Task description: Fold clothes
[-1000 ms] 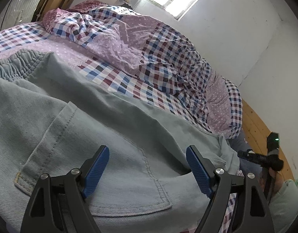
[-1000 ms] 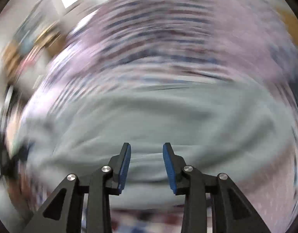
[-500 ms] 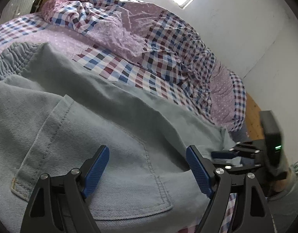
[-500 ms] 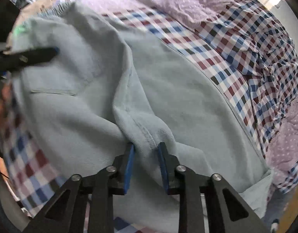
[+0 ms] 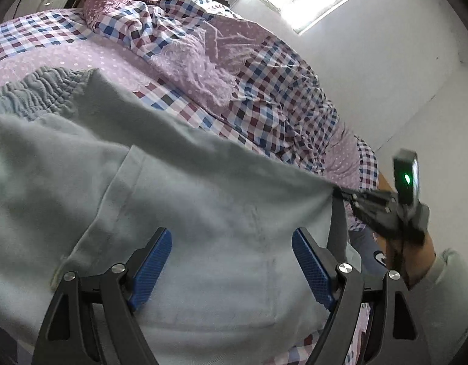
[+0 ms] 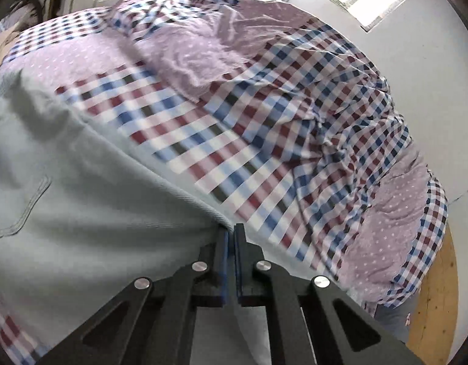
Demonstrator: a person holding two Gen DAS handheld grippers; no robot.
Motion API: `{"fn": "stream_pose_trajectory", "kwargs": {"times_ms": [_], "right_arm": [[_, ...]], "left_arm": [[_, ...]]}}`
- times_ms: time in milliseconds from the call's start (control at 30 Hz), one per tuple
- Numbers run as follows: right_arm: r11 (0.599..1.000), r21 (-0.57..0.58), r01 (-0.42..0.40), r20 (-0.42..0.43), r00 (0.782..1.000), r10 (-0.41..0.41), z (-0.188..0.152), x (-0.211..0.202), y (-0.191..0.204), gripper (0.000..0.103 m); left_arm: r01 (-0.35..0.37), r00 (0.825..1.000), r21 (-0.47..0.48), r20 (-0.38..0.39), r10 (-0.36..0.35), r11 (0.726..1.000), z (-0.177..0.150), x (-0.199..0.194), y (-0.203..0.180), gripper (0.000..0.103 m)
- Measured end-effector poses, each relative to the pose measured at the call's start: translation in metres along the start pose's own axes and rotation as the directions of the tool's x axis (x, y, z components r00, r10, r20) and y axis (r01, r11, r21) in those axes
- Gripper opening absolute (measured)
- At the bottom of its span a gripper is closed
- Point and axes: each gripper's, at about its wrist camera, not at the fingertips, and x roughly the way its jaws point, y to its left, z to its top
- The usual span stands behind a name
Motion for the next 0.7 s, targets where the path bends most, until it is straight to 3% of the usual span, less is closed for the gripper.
{"fn": "stream_pose_trajectory", "kwargs": {"times_ms": [100, 333, 433, 533, 567, 700], "right_arm": [[1.000, 0.009, 0.001, -0.037, 0.999, -0.001, 0.014, 0.034, -0.001, 0.002], [0.998, 0.051, -0.029, -0.163, 0.986, 0.037, 0.012, 0.122, 0.024, 0.003], [0.999, 0.041, -0.008, -0.160, 0.987, 0.014, 0.006, 0.130, 0.027, 0.013], [0.997, 0.082, 0.012, -0.132, 0.991, -0.001, 0.001, 0.116, 0.007, 0.048], [0.995, 0.096, 0.018, -0.122, 0.992, -0.006, 0.000, 0.111, 0.001, 0.054], [0.967, 0.253, 0.024, -0.093, 0.996, 0.000, -0.036, 0.083, -0.066, 0.061]], "left_arm": [[-0.006, 1.000, 0.026, 0.004, 0.006, 1.000, 0.000, 0.001, -0.004, 0.085], [-0.039, 0.999, 0.099, -0.019, 0.041, 0.994, -0.003, 0.009, -0.012, 0.085], [-0.059, 0.997, 0.118, -0.032, 0.063, 0.991, -0.004, 0.013, -0.013, 0.085], [-0.090, 0.994, 0.132, -0.049, 0.097, 0.987, -0.006, 0.018, -0.014, 0.085], [-0.099, 0.993, 0.135, -0.053, 0.107, 0.986, -0.007, 0.019, -0.014, 0.085], [-0.100, 0.993, 0.125, -0.049, 0.107, 0.987, -0.008, 0.018, -0.012, 0.085]]}}
